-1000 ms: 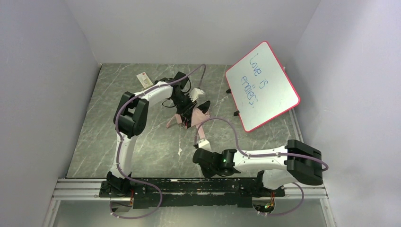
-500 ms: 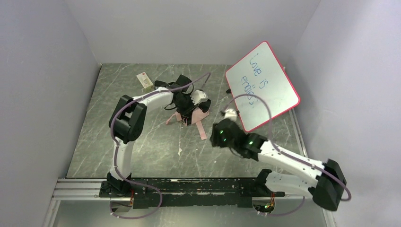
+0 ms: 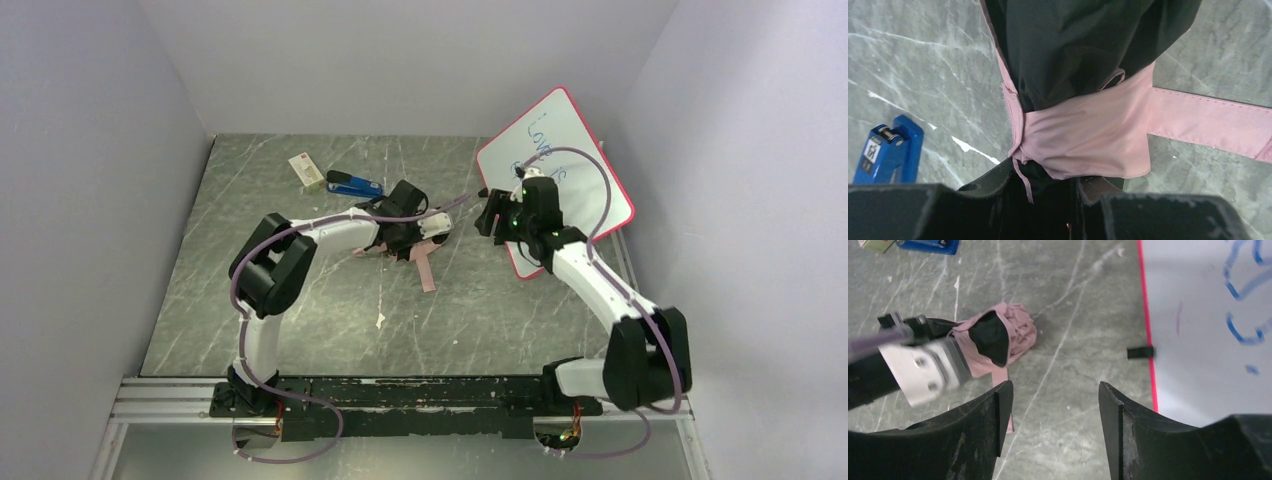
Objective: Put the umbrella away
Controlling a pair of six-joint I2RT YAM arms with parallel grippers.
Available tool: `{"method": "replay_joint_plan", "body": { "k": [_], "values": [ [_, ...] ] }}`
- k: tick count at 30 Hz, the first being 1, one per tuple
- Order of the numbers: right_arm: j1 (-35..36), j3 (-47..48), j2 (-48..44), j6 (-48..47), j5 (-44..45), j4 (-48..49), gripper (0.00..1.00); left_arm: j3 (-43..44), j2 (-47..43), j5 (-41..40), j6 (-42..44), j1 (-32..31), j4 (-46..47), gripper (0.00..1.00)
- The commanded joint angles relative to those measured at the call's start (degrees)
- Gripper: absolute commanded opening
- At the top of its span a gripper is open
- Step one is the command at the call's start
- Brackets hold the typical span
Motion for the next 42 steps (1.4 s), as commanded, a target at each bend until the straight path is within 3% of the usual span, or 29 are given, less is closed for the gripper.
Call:
{"method": "replay_joint_plan", "body": {
  "k": [1, 11, 15, 28, 42],
  "values": [
    [-1.7, 5.6, 6.4, -9.6, -11.6, 7.9, 0.68, -7.2, 4.8, -10.6, 3.6, -2.3, 1.7, 0.05],
    [-3.6, 21.5, 24.4, -26.4, -25.3, 7.5, 0.78, -13.8, 3.4, -18.9, 6.8, -8.1, 9.3, 0.05],
    [-3.6, 29.3, 32.4, -35.0, -32.2, 3.2, 0.84, -15.9, 3.9, -22.2, 8.0, -10.2, 12.0, 0.05],
    [-2.9, 53.8, 50.0, -73.3, -50.4, -38.3, 0.85, -23.9, 3.7, -29.7, 14.1, -13.7, 22.2, 0.05],
    [3.4, 54.4, 53.0, -80.7, -49.6, -44.5, 0.86, -27.9, 4.8, -32.9, 17.9, -14.7, 28.0, 0.05]
  ]
}}
